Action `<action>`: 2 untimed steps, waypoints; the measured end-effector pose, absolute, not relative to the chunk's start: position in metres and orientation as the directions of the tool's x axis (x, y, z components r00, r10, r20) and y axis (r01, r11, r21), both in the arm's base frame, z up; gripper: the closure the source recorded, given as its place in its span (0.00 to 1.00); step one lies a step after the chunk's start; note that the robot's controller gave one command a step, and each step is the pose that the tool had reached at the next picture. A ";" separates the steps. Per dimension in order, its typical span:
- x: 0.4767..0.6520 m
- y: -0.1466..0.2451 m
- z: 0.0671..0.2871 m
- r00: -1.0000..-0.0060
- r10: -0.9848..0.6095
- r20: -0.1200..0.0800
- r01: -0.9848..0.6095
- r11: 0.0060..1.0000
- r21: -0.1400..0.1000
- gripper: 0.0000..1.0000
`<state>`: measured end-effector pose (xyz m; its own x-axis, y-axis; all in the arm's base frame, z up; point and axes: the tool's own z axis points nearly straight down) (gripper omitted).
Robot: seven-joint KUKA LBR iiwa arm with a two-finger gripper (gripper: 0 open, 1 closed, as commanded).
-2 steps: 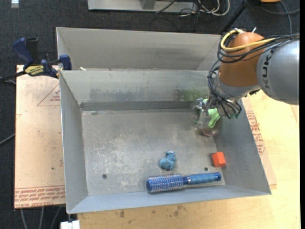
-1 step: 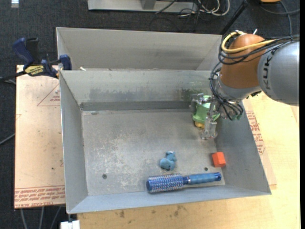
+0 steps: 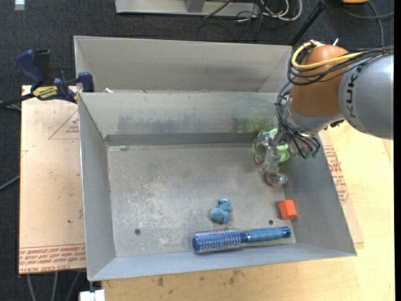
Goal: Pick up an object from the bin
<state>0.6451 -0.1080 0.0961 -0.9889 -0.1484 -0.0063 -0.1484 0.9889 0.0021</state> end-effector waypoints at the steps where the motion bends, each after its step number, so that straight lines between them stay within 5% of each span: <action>1: 0.644 -0.109 0.096 -0.989 -0.148 -0.004 -0.148 0.989 0.001 0.00; 2: 0.649 -0.116 0.090 -0.979 -0.205 -0.007 -0.205 0.979 0.012 0.00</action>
Offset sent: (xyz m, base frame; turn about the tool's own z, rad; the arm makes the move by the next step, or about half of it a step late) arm 0.0000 0.0000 0.0000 0.0000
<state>0.6493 -0.1160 0.0902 -0.9787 -0.2051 -0.0074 -0.2051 0.9787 0.0115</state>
